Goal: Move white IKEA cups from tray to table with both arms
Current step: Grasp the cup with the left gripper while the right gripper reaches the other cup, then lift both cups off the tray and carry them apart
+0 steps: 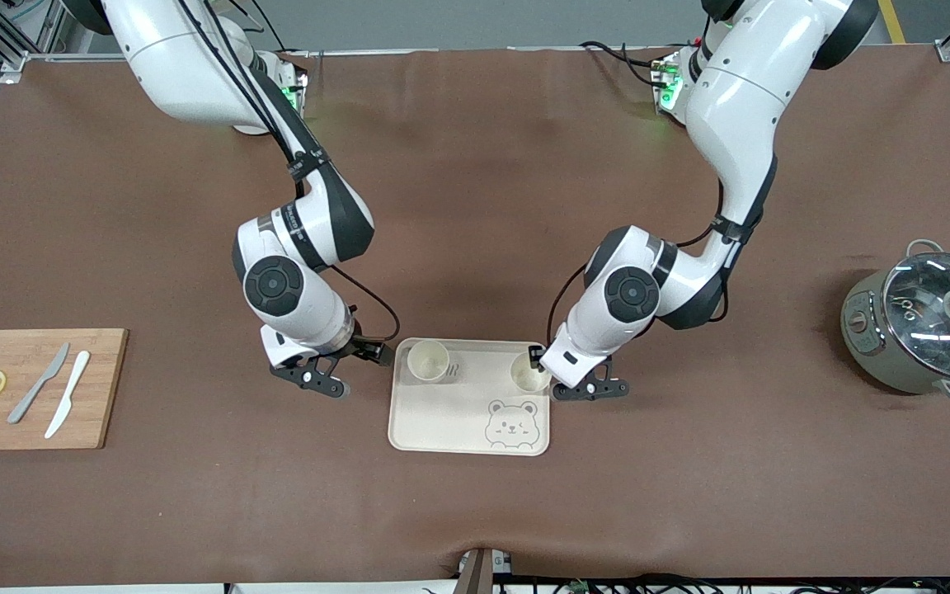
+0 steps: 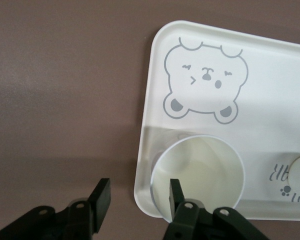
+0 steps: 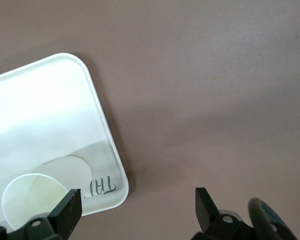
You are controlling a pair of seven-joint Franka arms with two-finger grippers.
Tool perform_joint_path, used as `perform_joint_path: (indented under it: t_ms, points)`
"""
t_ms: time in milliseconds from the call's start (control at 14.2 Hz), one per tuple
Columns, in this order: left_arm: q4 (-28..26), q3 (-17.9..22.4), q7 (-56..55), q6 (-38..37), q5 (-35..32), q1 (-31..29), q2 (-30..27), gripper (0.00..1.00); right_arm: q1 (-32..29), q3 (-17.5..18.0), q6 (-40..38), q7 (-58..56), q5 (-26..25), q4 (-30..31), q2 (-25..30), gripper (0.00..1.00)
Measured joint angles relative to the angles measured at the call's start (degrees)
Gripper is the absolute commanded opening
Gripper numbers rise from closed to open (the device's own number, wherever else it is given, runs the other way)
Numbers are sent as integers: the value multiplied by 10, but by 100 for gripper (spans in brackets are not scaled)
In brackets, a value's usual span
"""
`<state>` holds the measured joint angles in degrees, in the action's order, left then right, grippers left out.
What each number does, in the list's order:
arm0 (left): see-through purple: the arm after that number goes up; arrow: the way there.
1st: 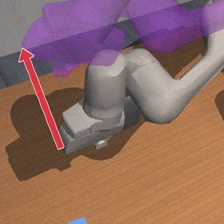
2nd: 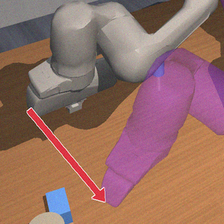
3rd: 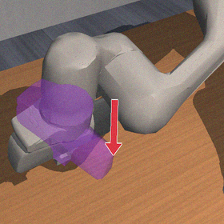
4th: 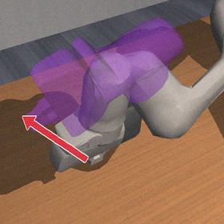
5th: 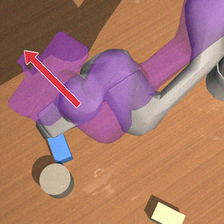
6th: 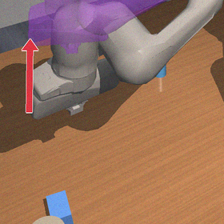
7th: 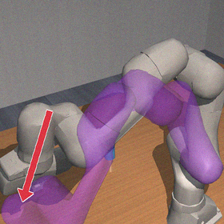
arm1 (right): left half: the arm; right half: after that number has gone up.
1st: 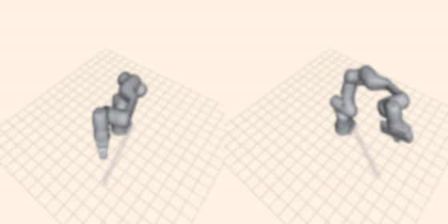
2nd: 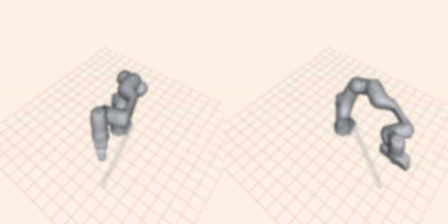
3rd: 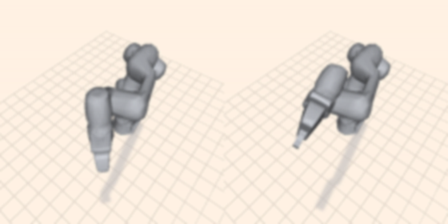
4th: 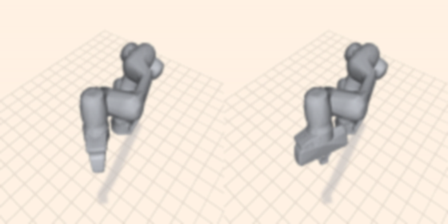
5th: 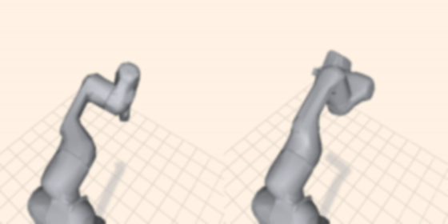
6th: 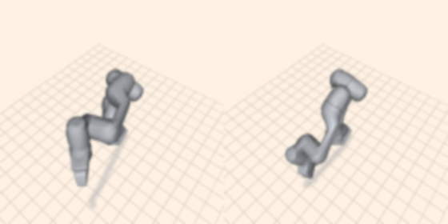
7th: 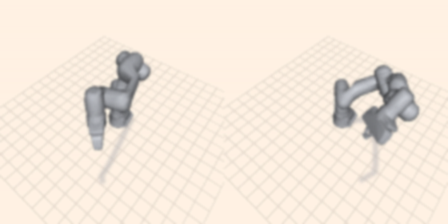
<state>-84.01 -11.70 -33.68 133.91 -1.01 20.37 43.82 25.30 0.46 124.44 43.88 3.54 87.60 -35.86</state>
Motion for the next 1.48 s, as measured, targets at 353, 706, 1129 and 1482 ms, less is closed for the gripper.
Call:
perform_joint_path:
  t_ms: [353, 706, 1129, 1482]
  points:
    - [0, 1, -1, 4, 0, 17, 8, 8, 12, 0, 21, 30, 0, -1, -15, 98]
    - [2, 4, -1, 24, 0, 19, 13, 0, 33, 0, 81, 77, 0, -2, -32, 74]
    - [16, 8, -1, 25, 0, 14, 4, 0, 49, 0, 102, 86, 0, -3, -48, 40]
    - [16, 9, -1, 19, -1, 8, -14, 0, 60, 0, 115, 102, 0, -7, -59, 0]
